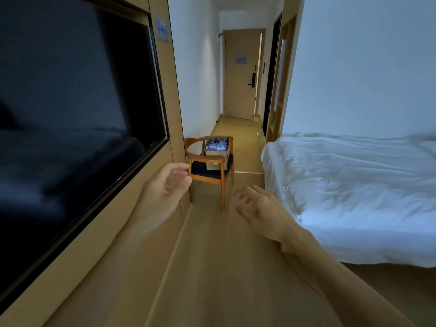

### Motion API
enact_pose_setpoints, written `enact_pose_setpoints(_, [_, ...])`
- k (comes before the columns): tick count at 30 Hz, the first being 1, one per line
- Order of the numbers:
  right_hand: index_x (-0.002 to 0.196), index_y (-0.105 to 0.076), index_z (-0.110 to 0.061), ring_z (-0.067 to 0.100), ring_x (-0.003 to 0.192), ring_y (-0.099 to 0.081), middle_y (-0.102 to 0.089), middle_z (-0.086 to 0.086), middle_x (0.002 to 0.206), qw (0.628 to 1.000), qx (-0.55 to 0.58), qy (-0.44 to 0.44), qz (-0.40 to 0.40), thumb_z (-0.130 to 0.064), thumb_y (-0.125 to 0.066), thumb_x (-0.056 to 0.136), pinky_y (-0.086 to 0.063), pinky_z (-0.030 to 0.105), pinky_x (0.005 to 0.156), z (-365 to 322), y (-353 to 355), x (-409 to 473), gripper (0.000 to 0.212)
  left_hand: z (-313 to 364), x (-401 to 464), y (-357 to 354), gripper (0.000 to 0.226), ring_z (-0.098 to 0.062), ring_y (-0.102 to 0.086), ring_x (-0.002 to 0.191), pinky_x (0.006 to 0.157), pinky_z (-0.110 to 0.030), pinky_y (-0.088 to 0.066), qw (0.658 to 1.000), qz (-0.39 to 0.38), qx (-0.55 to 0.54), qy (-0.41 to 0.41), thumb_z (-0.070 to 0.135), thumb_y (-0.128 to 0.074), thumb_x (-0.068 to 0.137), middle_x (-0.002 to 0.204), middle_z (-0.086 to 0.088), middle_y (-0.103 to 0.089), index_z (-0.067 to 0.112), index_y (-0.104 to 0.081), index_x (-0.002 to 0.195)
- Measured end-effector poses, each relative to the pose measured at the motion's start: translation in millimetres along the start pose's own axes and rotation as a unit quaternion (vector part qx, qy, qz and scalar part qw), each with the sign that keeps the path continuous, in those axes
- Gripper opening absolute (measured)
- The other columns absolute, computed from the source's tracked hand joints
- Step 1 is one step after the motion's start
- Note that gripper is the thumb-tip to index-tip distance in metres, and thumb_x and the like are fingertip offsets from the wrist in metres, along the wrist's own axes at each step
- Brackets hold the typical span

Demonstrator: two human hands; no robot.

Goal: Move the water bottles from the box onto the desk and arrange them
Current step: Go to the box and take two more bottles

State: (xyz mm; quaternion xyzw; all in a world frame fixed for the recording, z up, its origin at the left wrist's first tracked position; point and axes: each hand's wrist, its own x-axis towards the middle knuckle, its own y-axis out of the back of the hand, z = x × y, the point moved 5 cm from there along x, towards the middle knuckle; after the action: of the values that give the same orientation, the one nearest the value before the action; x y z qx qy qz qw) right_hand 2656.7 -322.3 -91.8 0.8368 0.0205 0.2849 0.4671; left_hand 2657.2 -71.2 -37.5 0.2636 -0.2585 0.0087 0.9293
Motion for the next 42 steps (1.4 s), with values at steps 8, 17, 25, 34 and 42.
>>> enact_pose_setpoints(8, [0.114, -0.048, -0.041, 0.002, 0.089, -0.057, -0.051, -0.023, 0.106, 0.999, -0.033, -0.028, -0.001, -0.043, -0.052, 0.094, -0.055, 0.029, 0.072, 95.7, -32.1, 139.5, 0.02, -90.8, 159.2, -44.1, 0.022, 0.011, -0.058, 0.102, 0.08, -0.019, -0.047, 0.999, -0.009, -0.04, 0.002, 0.045, -0.057, 0.094, 0.112, 0.035, -0.057, 0.053, -0.054, 0.114])
enact_pose_setpoints(17, [0.117, -0.054, -0.036, 0.0, 0.093, -0.056, -0.055, -0.018, 0.111, 0.996, -0.031, -0.08, 0.012, -0.045, -0.051, 0.096, -0.053, 0.027, 0.078, 204.3, -48.5, 249.9, 0.023, -157.2, 315.3, -112.6, 0.02, -0.002, -0.064, 0.097, 0.083, -0.031, -0.055, 0.997, -0.05, -0.064, 0.0, 0.044, -0.057, 0.094, 0.107, 0.021, -0.063, 0.046, -0.058, 0.113])
enact_pose_setpoints(25, [0.12, -0.055, -0.032, 0.0, 0.095, -0.056, -0.056, -0.015, 0.116, 0.996, -0.012, -0.088, 0.003, -0.043, -0.051, 0.097, -0.051, 0.024, 0.079, 332.4, -74.1, 356.0, 0.025, -221.9, 438.8, -196.9, 0.017, -0.003, -0.065, 0.092, 0.073, -0.02, -0.047, 0.996, -0.06, -0.057, 0.024, 0.037, -0.058, 0.095, 0.103, 0.016, -0.065, 0.044, -0.06, 0.111])
enact_pose_setpoints(34, [0.118, -0.053, -0.031, 0.002, 0.094, -0.057, -0.055, -0.014, 0.111, 0.997, 0.021, -0.059, -0.046, -0.047, -0.048, 0.096, -0.054, 0.029, 0.079, 455.7, -91.2, 492.2, 0.028, -273.3, 566.2, -263.6, 0.016, -0.002, -0.063, 0.09, 0.074, -0.019, -0.047, 0.994, -0.05, -0.037, 0.085, 0.039, -0.057, 0.095, 0.101, 0.011, -0.067, 0.046, -0.06, 0.109])
enact_pose_setpoints(42, [0.113, -0.048, -0.041, -0.001, 0.089, -0.057, -0.054, -0.018, 0.106, 0.996, 0.02, -0.037, -0.074, -0.058, -0.037, 0.092, -0.05, 0.018, 0.069, 535.9, -137.3, 589.6, 0.029, -342.0, 651.9, -296.9, 0.019, -0.002, -0.064, 0.095, 0.083, -0.035, -0.056, 0.99, -0.033, -0.054, 0.128, 0.034, -0.058, 0.096, 0.101, 0.024, -0.064, 0.044, -0.06, 0.112])
